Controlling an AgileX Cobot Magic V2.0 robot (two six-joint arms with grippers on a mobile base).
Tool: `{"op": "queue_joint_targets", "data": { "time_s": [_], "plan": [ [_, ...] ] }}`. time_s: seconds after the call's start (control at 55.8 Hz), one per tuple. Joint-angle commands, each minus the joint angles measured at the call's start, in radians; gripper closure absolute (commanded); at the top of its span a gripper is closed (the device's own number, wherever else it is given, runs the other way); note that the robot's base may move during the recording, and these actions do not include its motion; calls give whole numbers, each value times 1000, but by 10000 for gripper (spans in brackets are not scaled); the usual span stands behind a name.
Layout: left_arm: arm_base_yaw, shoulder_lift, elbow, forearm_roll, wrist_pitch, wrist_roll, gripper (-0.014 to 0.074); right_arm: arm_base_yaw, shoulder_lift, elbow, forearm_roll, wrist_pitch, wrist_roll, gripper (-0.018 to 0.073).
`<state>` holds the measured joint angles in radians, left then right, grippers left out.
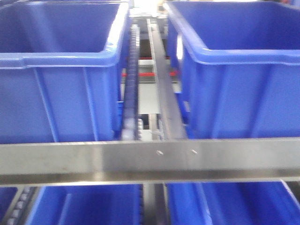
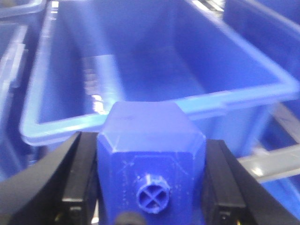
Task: Pick and sort blue part to right shelf
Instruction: 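Move the left gripper over a blue bin and release the part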
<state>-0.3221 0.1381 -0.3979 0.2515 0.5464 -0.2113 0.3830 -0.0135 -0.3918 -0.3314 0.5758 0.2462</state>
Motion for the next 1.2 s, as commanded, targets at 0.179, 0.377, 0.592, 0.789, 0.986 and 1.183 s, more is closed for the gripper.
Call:
{"op": "queue_joint_targets", "data": {
  "time_s": [0.179, 0.377, 0.592, 0.789, 0.986, 1.183],
  "plan": [
    [-4, 18, -28, 7, -88, -13, 265, -3, 3, -26, -23, -95, -8, 393],
    [-4, 18, -28, 7, -88, -13, 265, -3, 3, -26, -23, -95, -8, 393],
    [-4, 18, -28, 7, -88, -13, 265, -3, 3, -26, -23, -95, -8, 393],
    [-4, 18, -28, 7, -88, -13, 265, -3, 3, -26, -23, -95, -8, 393],
    [-4, 18, -28, 7, -88, -13, 265, -3, 3, -26, -23, -95, -8, 393],
    [-4, 18, -28, 7, -88, -13, 265, -3, 3, -26, -23, -95, -8, 393]
  ]
}}
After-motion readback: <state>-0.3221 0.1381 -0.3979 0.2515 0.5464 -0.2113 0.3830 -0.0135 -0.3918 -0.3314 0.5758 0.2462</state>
